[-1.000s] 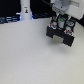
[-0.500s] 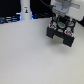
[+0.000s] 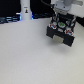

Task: Open the kcup holder, insert the kcup into the holder, and close the kcup holder

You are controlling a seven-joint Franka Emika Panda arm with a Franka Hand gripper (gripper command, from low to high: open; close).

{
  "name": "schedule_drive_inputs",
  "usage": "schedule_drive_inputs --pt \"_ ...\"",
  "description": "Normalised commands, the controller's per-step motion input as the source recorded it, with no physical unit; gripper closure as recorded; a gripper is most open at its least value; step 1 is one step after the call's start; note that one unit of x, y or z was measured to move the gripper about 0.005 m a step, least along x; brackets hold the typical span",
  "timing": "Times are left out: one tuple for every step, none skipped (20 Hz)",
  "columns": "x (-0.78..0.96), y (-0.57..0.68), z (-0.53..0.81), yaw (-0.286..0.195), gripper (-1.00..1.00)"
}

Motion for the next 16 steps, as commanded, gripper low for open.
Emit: schedule_drive_inputs --pt "0.41 -0.31 0.47 0.094 -1.0" --pt "0.41 -0.32 0.48 0.102 -1.0" --pt "0.42 -0.29 0.5 0.104 -1.0" --pt "0.43 -0.31 0.49 0.101 -1.0" --pt "0.47 -0.37 0.48 0.08 -1.0" --pt "0.5 -0.44 0.39 0.059 -1.0" --pt "0.55 -0.46 0.36 0.044 -1.0" --pt "0.59 -0.48 0.34 0.034 -1.0" --pt "0.61 -0.5 0.33 0.024 -1.0" --pt "0.63 -0.5 0.31 0.018 -1.0" --pt "0.65 -0.51 0.27 0.012 -1.0" --pt "0.66 -0.52 0.25 0.011 -1.0" --pt "0.69 -0.52 0.23 0.005 -1.0" --pt "0.7 -0.52 0.21 0.004 -1.0" --pt "0.7 -0.51 0.18 0.004 -1.0" --pt "0.69 -0.49 0.17 0.008 -1.0"
